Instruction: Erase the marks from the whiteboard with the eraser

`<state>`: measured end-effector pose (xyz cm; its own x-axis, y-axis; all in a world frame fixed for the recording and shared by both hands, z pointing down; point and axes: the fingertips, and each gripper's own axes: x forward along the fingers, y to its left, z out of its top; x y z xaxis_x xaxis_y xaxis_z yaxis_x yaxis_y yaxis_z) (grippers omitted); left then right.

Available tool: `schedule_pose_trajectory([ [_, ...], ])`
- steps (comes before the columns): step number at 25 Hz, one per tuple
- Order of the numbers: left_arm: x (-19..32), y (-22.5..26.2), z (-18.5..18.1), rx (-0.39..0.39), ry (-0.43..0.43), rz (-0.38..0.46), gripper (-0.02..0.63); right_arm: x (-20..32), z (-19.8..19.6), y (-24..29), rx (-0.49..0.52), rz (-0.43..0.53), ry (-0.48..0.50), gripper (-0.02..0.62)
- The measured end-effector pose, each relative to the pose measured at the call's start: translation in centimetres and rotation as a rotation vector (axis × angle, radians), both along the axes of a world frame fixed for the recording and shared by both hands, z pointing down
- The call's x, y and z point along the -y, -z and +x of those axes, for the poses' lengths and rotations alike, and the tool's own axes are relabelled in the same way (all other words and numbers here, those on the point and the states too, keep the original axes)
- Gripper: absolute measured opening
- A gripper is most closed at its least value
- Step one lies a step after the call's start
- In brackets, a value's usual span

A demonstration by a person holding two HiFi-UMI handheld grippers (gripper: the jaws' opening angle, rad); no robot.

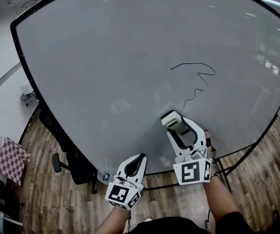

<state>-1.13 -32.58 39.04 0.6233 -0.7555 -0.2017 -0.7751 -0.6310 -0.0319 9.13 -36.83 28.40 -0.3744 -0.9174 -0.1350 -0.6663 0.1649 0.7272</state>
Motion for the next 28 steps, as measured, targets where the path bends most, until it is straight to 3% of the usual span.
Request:
schedule_pose_trajectory([
  [5, -0.6, 0.1, 0.2, -0.005, 0.004, 0.004, 0.028, 0.1, 0.8, 1.5, -0.037, 0.004, -0.007, 0.253],
  [11, -0.6, 1.3, 0.2, -0.004, 0.021, 0.037, 0.028, 0.3, 1.8, 3.0, -0.014, -0.003, -0.006, 0.258],
  [17, 0.1, 5.1, 1.4, 0.011, 0.028, 0.103, 0.028, 0.7, 5.3, 7.8, 0.063, 0.082, -0.058, 0.256],
  [22, -0.2, 5.6, 1.9, 0.023, 0.004, 0.137, 0.028, 0.7, 8.6, 10.6, 0.132, 0.151, -0.115, 0.256],
  [28, -0.1, 6.9, 2.8, 0.019, -0.004, 0.162, 0.028, 0.9, 14.6, 13.2, 0.264, 0.175, -0.219, 0.256],
])
